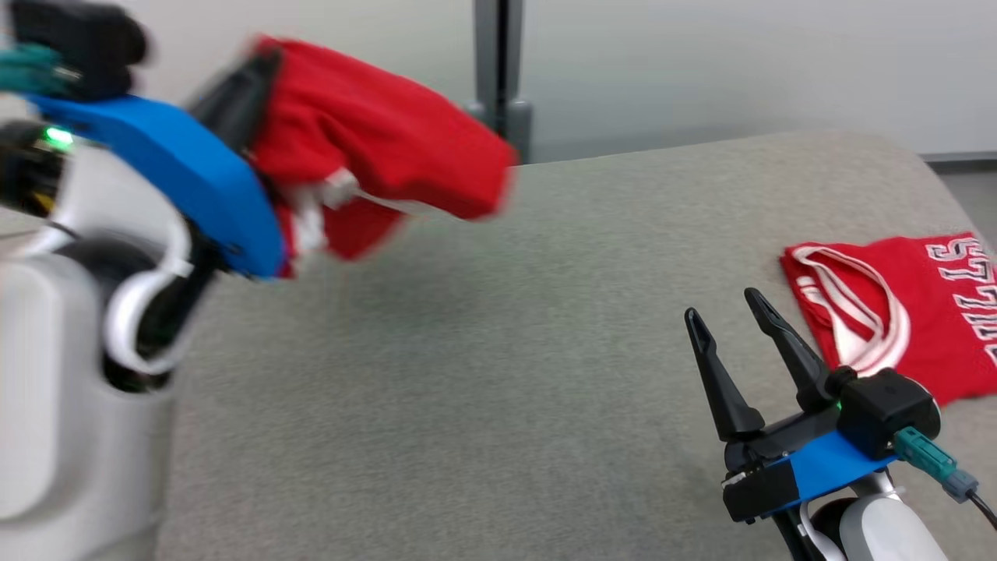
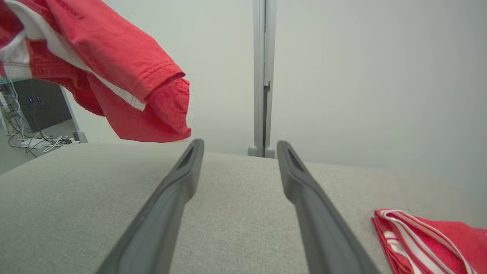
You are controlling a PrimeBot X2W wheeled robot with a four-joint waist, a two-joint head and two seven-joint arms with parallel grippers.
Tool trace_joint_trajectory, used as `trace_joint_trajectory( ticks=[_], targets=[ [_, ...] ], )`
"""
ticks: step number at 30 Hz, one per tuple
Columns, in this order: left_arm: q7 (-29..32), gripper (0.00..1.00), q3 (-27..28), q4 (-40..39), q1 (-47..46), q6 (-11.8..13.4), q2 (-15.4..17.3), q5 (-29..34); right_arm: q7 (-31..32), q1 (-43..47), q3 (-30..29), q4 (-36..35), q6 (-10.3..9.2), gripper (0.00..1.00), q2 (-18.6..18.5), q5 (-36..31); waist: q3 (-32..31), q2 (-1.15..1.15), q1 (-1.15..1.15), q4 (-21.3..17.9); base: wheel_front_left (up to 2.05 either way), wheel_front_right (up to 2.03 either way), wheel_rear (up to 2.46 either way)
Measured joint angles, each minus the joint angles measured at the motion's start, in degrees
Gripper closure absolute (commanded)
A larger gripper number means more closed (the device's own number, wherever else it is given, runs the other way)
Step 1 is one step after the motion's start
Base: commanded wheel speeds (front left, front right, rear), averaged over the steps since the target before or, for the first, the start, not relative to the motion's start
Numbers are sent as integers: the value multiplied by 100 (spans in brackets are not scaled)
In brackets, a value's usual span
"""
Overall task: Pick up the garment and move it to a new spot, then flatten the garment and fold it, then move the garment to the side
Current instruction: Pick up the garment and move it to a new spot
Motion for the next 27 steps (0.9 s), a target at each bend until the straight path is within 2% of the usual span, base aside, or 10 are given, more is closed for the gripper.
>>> trace_joint_trajectory(
  ticks=[6, 11, 13, 14, 15, 20, 27],
  targets=[
    [4, 100, -843, 256, 380, -62, -303, 20, 19, -27, 37, -37, 0, 0, 11, 25, 108, 0, 1, -484, 0, 0, 0],
    [-350, 100, -1427, 1098, 739, -70, -488, 352, -26, -107, 92, 5, 0, 0, 68, 60, 281, 0, 2, -829, 0, 0, 0],
    [-650, 100, -1592, 1523, 847, -1, -550, 623, -46, -138, 111, 37, 0, 0, 78, 69, 333, 0, 1, -937, 0, 0, 0],
    [-844, 60, -1657, 1733, 876, 69, -610, 753, -59, -145, 116, 60, 0, 0, 82, 74, 351, 0, 2, -980, 0, 0, 0],
    [-1005, 0, -1722, 1950, 913, 100, -651, 859, -69, -152, 122, 79, 0, 0, 84, 85, 366, 0, 2, -1018, 0, 0, 0],
    [-1868, 0, -1812, 2709, 1165, 142, -1021, 837, -111, -160, 62, 142, 0, 0, 77, 108, 314, 0, 1, -1045, 0, 0, 0],
    [-3378, 0, -1468, 2562, 1572, 148, -1122, 547, -21, -30, -164, 58, 0, 0, 23, 46, 103, 0, 2, -694, 0, 0, 0]
  ],
)
